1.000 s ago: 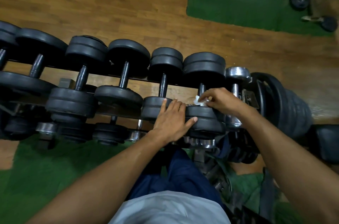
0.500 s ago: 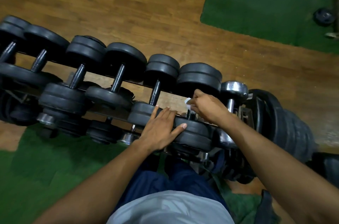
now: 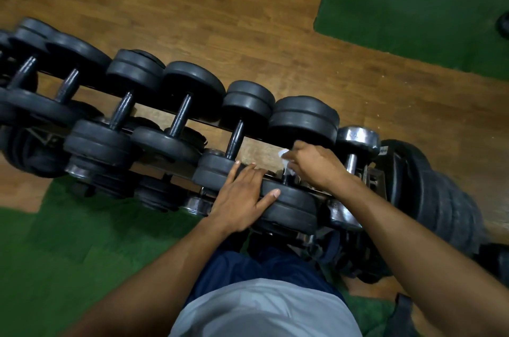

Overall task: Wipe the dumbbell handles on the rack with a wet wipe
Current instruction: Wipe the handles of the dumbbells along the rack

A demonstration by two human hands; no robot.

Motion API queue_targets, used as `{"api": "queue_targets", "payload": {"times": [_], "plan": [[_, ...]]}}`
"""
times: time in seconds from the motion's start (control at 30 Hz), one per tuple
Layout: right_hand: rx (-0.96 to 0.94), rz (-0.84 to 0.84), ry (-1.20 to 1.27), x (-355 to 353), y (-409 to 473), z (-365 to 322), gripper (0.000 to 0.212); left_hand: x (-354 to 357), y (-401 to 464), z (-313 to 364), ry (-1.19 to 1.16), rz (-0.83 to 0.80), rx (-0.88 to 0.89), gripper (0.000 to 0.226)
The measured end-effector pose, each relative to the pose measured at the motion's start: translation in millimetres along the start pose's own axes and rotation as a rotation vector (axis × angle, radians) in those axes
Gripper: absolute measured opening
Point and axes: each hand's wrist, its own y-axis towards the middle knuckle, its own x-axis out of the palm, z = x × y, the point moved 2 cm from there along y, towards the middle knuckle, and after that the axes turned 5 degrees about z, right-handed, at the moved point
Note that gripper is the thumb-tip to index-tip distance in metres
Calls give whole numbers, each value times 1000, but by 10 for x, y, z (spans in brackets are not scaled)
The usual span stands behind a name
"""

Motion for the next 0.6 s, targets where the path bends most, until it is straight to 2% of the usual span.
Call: {"api": "queue_targets", "payload": {"times": [0.1,0.3,0.4,0.53,0.6], "plan": [[44,83,6,25,-7,62,30,-20,6,12,4,-14,2,81],[-80,-20,111,150,-81,95,33,-9,3,13,22,-9,3,80],[17,47,151,171,-85,119,34,-6,-5,16,25,-11,3,82],[172,239,87,199,-110,80,53,-8,4,17,21,-8,-1,84],[305,267,231,238,-171,44,48,-9,3,17,16,-5,-4,85]]}}
